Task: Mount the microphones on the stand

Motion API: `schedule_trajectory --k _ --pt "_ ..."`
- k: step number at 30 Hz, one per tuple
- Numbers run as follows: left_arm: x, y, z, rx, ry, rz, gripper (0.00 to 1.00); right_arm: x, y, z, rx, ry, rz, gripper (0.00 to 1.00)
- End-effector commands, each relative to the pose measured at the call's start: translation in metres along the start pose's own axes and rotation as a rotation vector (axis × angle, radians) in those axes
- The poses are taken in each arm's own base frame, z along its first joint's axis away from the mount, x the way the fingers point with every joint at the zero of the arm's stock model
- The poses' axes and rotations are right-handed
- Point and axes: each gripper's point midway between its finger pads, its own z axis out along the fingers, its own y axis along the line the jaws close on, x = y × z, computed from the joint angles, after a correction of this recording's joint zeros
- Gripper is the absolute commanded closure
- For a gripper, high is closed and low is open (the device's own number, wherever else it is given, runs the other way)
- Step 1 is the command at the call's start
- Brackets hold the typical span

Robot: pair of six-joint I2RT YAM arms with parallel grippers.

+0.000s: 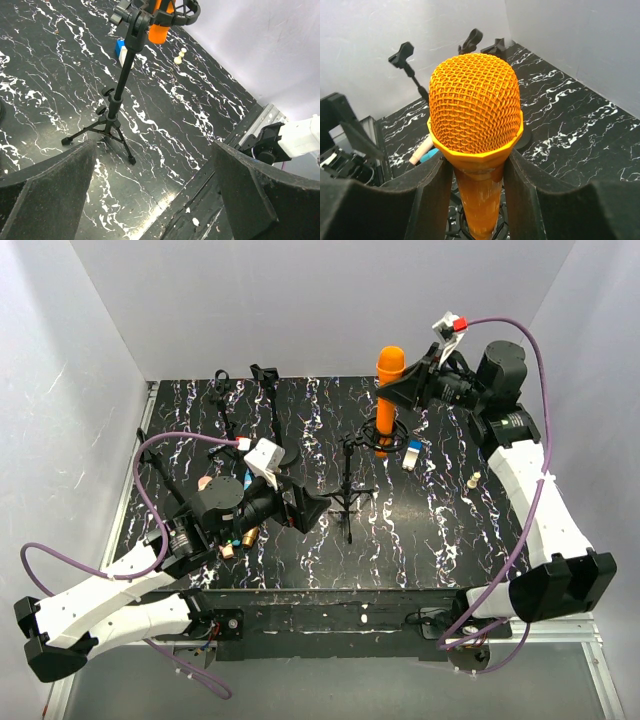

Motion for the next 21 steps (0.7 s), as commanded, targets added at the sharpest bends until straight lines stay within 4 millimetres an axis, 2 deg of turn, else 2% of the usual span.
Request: schedule_trajectory --k 1,14,19,21 --pt "0.005 -0.001 0.001 0.019 -0.004 -0.021 0.02 0.006 0.026 -0.011 -0.083 0.016 -0.035 0.86" --pt "0.01 -0.007 0.005 0.049 0.008 -0.047 0.02 0.033 0.023 -0.028 -0.043 0.05 0.001 0.57" --pt "0.011 -0.009 0.009 0.056 0.021 -0.046 0.02 0.038 0.021 -0.034 -0.021 0.061 0.005 0.31" --pt "0.012 -0.01 0.01 0.06 0.024 -0.044 0.02 0.04 0.021 -0.036 -0.017 0.066 0.005 0.27"
